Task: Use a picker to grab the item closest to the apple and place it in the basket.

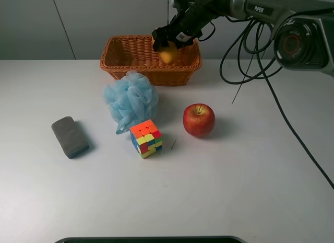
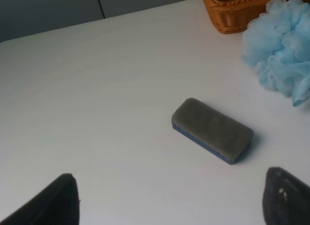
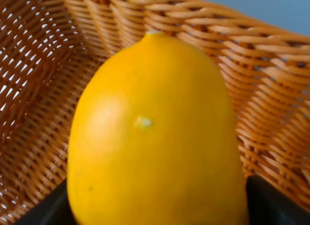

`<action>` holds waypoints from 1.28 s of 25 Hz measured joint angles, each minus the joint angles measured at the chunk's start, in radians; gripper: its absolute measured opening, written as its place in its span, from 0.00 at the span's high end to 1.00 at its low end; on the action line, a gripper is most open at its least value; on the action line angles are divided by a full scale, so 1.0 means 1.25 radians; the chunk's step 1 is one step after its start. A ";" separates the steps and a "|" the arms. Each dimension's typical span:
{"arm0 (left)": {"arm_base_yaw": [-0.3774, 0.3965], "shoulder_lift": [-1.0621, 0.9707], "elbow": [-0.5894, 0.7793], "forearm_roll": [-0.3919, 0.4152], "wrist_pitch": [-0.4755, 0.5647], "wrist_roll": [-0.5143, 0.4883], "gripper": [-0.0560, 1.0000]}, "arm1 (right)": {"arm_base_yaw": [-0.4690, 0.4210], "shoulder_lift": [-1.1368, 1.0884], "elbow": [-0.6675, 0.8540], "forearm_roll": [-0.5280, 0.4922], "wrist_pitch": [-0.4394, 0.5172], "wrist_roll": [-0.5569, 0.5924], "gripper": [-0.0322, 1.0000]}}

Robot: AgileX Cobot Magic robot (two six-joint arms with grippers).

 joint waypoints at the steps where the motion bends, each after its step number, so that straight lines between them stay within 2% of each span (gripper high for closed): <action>1: 0.000 0.000 0.000 0.000 0.000 0.000 0.26 | 0.000 0.001 0.000 0.000 0.003 -0.003 0.49; 4: 0.000 0.000 0.000 0.000 0.000 0.000 0.26 | 0.004 0.002 0.000 0.006 0.007 -0.009 0.47; 6: 0.000 0.000 0.000 0.000 0.000 0.000 0.26 | 0.005 0.002 0.000 0.012 0.007 -0.010 0.34; 7: 0.000 0.000 0.000 0.000 0.000 0.000 0.26 | 0.005 0.002 0.000 0.012 0.007 -0.014 0.31; 16: 0.000 0.000 0.000 0.000 0.000 -0.001 0.26 | 0.005 -0.001 0.000 0.012 0.037 -0.021 0.29; 22: 0.000 0.000 0.000 0.000 0.000 -0.001 0.26 | 0.005 -0.082 0.000 -0.045 0.141 -0.023 0.29; 27: 0.000 0.000 0.000 0.000 0.000 -0.001 0.26 | 0.005 -0.191 -0.001 -0.146 0.301 0.009 0.29; 29: 0.000 0.000 0.000 0.000 0.000 -0.001 0.26 | 0.005 -0.230 -0.001 -0.186 0.318 0.024 0.29; 32: 0.000 0.000 0.000 0.000 0.000 -0.001 0.26 | 0.005 -0.285 0.028 -0.205 0.324 0.038 0.29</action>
